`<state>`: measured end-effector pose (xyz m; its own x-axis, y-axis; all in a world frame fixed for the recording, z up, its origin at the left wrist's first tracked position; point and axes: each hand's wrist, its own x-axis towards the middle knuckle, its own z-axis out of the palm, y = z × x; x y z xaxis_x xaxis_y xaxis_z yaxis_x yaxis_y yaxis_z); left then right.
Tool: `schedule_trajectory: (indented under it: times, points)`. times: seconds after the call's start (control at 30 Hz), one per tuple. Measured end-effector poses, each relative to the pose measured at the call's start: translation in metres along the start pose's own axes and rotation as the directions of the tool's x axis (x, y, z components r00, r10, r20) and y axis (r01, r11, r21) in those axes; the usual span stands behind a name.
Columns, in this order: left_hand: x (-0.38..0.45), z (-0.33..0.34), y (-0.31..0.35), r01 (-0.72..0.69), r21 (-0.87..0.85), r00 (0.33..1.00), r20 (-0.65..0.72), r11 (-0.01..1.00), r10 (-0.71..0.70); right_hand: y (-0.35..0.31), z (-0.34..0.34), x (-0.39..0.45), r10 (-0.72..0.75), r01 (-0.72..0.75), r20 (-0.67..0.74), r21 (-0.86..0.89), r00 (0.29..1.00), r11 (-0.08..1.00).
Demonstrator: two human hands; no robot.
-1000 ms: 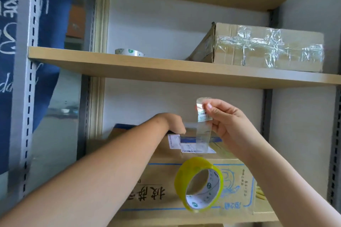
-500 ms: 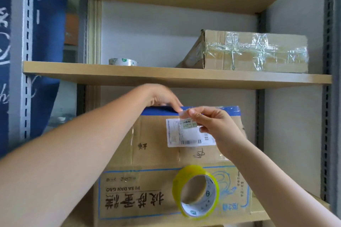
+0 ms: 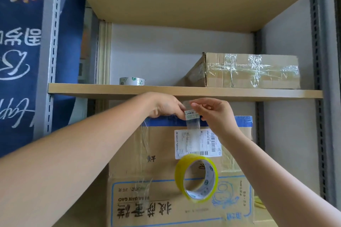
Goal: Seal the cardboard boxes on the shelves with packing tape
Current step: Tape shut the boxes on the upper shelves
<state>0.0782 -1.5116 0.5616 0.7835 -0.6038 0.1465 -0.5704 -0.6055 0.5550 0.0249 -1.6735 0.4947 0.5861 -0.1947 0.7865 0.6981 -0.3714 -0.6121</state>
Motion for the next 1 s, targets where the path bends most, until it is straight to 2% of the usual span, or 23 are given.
schedule_trajectory:
  times: [0.1,0.2,0.27,0.33,0.4,0.5,0.63,0.7,0.8,0.9,0.93,1.0]
  points:
    - [-0.009,-0.006,0.004,-0.042,0.015,0.99,0.133,0.999,0.04,-0.006,0.002,0.007,-0.011,0.011,0.026,0.016,1.0,1.0]
    - [-0.019,-0.01,0.009,-0.033,-0.038,0.978,0.206,0.999,0.04,-0.013,0.003,0.009,-0.032,0.03,0.086,0.023,0.996,0.999]
    - [-0.024,-0.011,0.012,-0.025,-0.074,0.969,0.244,0.997,0.042,-0.018,0.002,0.009,-0.03,0.016,0.138,0.1,0.99,0.995]
    - [-0.025,-0.009,0.013,-0.019,-0.072,0.977,0.212,0.997,0.034,-0.022,0.0,0.008,-0.025,-0.008,0.196,0.163,0.98,0.987]
    - [-0.024,-0.007,0.013,-0.009,-0.038,0.99,0.139,0.999,0.015,-0.024,-0.001,0.009,0.009,-0.037,0.201,0.139,0.98,0.99]
    - [-0.019,-0.007,0.009,0.043,-0.037,0.996,0.085,0.998,-0.04,-0.024,0.001,0.015,0.107,-0.112,0.128,0.032,0.986,0.993]
    - [-0.013,-0.006,0.008,0.143,-0.086,0.987,0.079,0.986,-0.136,-0.024,0.004,0.023,0.128,-0.109,0.04,-0.318,0.991,0.942]
    - [-0.013,-0.001,0.013,0.189,-0.078,0.981,0.06,0.979,-0.185,-0.024,0.007,0.026,0.19,-0.148,0.039,-0.485,0.981,0.862]
    - [-0.014,0.007,0.024,0.25,-0.062,0.968,0.016,0.966,-0.249,-0.023,0.012,0.031,0.329,-0.204,0.035,-0.72,0.944,0.663]
    - [-0.015,0.012,0.023,0.233,-0.041,0.966,-0.109,0.972,-0.236,-0.03,0.006,0.03,0.386,-0.203,0.017,-0.829,0.922,0.521]
    - [-0.013,0.013,0.02,0.212,-0.022,0.965,-0.151,0.977,-0.213,-0.031,0.003,0.03,0.402,-0.218,0.007,-0.831,0.916,0.512]
    - [-0.015,0.018,0.015,0.094,0.059,0.967,-0.244,0.994,-0.077,-0.03,0.0,0.025,0.393,-0.22,0.01,-0.816,0.919,0.535]
